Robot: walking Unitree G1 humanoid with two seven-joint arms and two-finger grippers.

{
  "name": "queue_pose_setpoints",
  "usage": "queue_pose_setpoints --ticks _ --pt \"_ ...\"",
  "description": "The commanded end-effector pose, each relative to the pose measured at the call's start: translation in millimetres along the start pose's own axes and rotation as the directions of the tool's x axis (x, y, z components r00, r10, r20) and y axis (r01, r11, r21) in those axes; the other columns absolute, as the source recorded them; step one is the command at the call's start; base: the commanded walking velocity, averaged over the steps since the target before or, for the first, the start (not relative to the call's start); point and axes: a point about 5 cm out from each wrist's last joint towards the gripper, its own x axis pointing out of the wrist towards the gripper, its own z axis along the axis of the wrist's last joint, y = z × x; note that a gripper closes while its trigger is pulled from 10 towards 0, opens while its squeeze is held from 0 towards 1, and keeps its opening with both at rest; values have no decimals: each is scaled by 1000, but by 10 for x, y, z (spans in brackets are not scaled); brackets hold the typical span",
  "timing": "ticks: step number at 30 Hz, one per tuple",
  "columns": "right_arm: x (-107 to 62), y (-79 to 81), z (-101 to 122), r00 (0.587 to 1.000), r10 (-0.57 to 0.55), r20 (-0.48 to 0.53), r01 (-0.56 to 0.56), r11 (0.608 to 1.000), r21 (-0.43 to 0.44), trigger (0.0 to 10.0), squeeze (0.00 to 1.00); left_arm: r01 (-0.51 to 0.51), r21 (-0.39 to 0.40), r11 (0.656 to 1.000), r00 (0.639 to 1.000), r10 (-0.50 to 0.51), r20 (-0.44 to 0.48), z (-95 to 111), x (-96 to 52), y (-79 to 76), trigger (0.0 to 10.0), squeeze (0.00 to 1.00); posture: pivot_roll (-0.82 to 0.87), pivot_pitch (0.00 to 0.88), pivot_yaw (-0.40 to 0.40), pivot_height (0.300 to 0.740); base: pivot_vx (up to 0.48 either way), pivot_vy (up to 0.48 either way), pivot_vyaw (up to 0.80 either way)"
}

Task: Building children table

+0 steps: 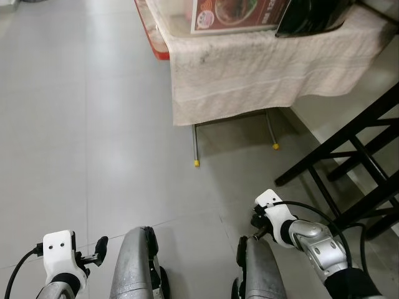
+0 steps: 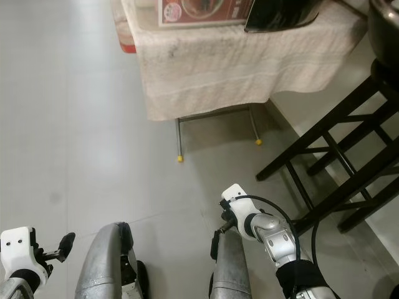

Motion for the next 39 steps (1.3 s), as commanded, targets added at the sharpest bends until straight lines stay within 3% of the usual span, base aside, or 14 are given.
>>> queue_pose_setpoints --ticks 1,8,12,14,17,19,21,25,31,39 --pt "25 33 -70 1000 10 -27 -11 1000 -4 10000 0 -18 -27 999 997 16 -75 -165 -29 18 10000 0 52 270 -30 495 0 0 0" --pt "53 -4 -46 999 8 -36 -8 1000 -21 10000 0 -72 -64 995 987 61 -150 -334 -77 67 10000 0 54 270 -34 460 0 0 0" --pt "63 -22 -23 999 5 -35 -6 1000 -23 10000 0 -184 -30 982 968 176 -178 -444 -110 229 10000 0 53 273 -35 445 0 0 0" --pt "64 -28 -16 999 4 -34 -5 1000 -25 10000 0 -304 21 953 930 301 -212 -499 -174 403 10000 0 53 275 -36 435 0 0 0" --pt "65 -31 -16 999 5 -35 -5 1000 -27 10000 0 -357 55 933 904 359 -233 -532 -223 489 10000 0 55 279 -36 430 0 0 0" --pt "69 -37 -29 999 4 -40 -5 1000 -29 10000 0 -415 83 906 863 421 -279 -618 -319 582 10000 0 55 279 -36 420 0 0 0" --pt "70 -41 -34 999 3 -42 -4 1000 -28 10000 0 -414 67 908 855 413 -312 -683 -341 574 10000 0 57 281 -34 415 0 0 0" --pt "85 -46 -25 999 0 -43 -1 1000 -30 10000 0 -351 -38 935 866 309 -393 -861 -320 424 10000 0 59 283 -34 400 0 0 0" --pt "111 -57 26 999 -2 -36 0 999 -40 10000 0 -331 -144 933 857 233 -461 -1076 -291 283 10000 0 56 285 -37 380 0 0 0" --pt "105 -120 67 999 -17 -29 15 998 -54 10000 0 -352 -112 929 842 262 -471 -1135 -281 366 10000 0 47 292 -41 345 0 0 0"
